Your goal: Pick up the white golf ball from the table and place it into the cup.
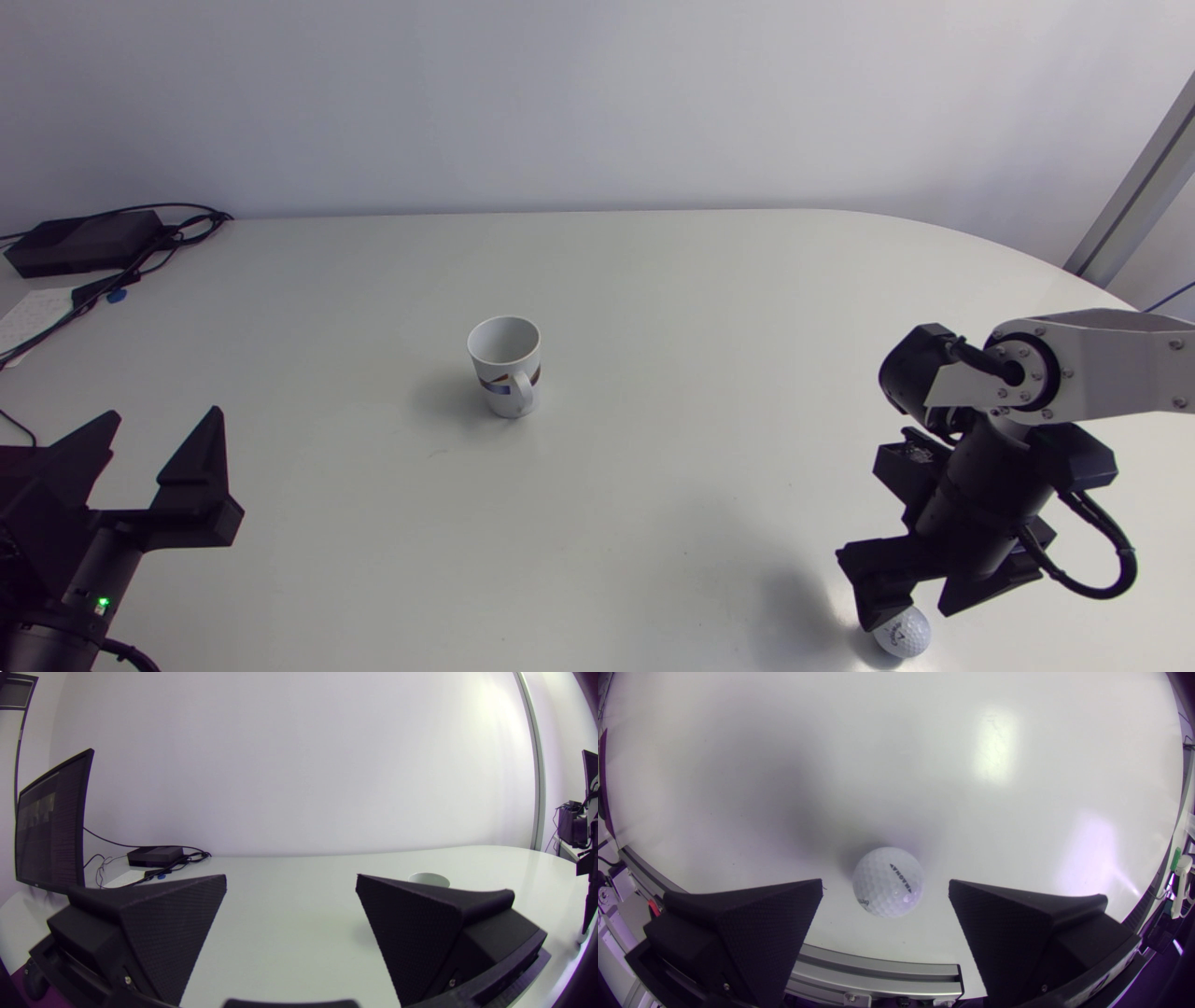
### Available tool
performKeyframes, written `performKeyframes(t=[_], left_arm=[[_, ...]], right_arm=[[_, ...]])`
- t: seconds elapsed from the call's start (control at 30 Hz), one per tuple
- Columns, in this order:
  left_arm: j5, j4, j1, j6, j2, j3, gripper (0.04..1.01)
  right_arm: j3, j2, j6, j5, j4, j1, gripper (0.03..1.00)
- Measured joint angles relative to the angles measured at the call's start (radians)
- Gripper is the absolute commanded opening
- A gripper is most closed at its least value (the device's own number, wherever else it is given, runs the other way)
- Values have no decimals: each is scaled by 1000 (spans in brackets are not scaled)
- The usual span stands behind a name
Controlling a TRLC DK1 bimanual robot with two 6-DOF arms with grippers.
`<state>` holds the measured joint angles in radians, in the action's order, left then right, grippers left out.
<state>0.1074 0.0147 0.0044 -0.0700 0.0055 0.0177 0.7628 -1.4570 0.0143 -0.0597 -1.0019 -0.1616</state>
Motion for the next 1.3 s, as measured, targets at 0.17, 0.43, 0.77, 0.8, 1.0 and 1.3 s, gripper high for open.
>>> performKeyframes(t=[0.17, 0.43, 0.77, 0.8, 1.0, 1.3], left_arm=[[0, 0, 0, 0, 0, 0, 993], [0, 0, 0, 0, 0, 0, 993], [0, 0, 0, 0, 0, 0, 993], [0, 0, 0, 0, 0, 0, 993], [0, 0, 0, 0, 0, 0, 993], [0, 0, 0, 0, 0, 0, 993]], right_arm=[[0, -21, -4, 8, -2, 15, 951], [-4, -58, -7, 7, -7, 18, 933], [-4, -77, -7, 7, -13, 18, 933], [-4, -80, -8, 6, -13, 18, 933], [-4, -87, -8, 6, -13, 16, 905], [-4, -90, -8, 5, -13, -10, 823]])
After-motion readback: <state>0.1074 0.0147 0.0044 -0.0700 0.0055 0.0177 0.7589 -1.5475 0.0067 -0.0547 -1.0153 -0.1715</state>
